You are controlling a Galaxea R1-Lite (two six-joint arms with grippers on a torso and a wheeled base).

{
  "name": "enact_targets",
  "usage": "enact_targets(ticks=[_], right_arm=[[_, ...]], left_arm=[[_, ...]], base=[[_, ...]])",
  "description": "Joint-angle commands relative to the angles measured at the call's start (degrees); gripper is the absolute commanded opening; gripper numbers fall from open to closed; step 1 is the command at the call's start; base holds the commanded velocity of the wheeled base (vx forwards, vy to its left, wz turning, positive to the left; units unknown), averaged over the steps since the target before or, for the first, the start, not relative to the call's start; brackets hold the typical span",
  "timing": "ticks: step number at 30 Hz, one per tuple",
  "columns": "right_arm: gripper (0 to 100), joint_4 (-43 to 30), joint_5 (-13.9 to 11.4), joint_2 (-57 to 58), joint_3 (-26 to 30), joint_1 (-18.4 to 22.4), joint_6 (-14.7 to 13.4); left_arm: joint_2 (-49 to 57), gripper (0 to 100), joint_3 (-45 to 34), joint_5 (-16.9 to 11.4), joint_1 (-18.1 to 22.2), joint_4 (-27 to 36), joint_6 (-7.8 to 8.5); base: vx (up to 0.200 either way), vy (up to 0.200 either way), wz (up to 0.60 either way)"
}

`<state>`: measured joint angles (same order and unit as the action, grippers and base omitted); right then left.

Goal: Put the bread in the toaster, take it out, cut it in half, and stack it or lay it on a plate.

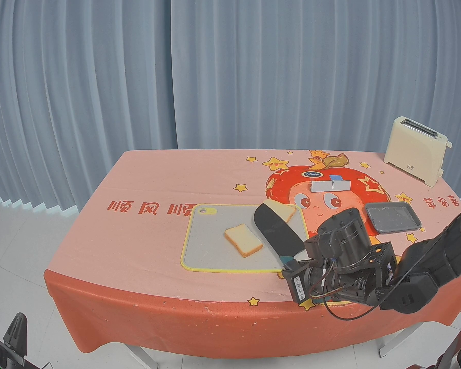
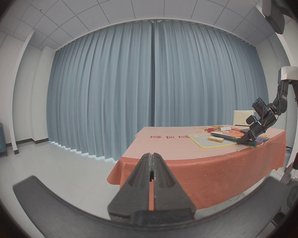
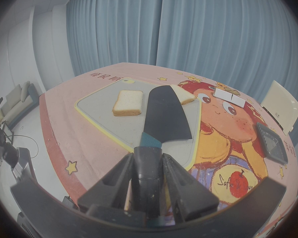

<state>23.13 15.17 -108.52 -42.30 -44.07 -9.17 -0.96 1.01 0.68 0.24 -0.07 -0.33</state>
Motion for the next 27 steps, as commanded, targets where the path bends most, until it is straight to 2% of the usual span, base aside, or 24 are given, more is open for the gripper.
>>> enact_targets(ticks=[1, 12, 15, 17, 18, 19, 21, 22, 27], right_arm=[[0, 0.6, 0.0, 1.6, -0.1, 0.3, -0.3], [0, 0.6, -1.4, 7.2, -1.6, 1.8, -1.5], [0, 0.6, -2.8, 7.4, -2.5, 2.3, -3.9], [0, 0.6, -4.5, 7.4, -3.4, 2.6, -6.7], [0, 0.6, -4.5, 7.4, -3.4, 2.6, -6.7], [0, 0.6, -6.4, 7.8, -4.2, 3.6, -8.7], [0, 0.6, -7.5, 8.0, -4.6, 4.2, -9.8], [0, 0.6, -9.4, 8.1, -5.0, 4.9, -11.3], [0, 0.6, -12.7, 9.3, -6.0, 7.2, -15.2]], left_arm=[[-0.1, 0, -1.0, 0.0, 0.0, 0.0, -0.02], [-0.1, 0, -1.0, 0.0, 0.0, 0.0, -0.02], [-0.1, 0, -1.0, 0.0, 0.0, 0.0, -0.02], [-0.1, 0, -1.0, 0.0, 0.0, 0.0, -0.02], [-0.1, 0, -1.0, 0.0, 0.0, 0.0, -0.02], [-0.1, 0, -1.0, 0.0, 0.0, 0.0, -0.02], [-0.1, 0, -1.0, 0.0, 0.0, 0.0, -0.02], [-0.1, 0, -1.0, 0.0, 0.0, 0.0, -0.02], [-0.1, 0, -1.0, 0.0, 0.0, 0.0, -0.02]], base=[[0.0, 0.0, 0.0], [0.0, 0.0, 0.0], [0.0, 0.0, 0.0], [0.0, 0.0, 0.0], [0.0, 0.0, 0.0], [0.0, 0.0, 0.0], [0.0, 0.0, 0.0], [0.0, 0.0, 0.0], [0.0, 0.0, 0.0]])
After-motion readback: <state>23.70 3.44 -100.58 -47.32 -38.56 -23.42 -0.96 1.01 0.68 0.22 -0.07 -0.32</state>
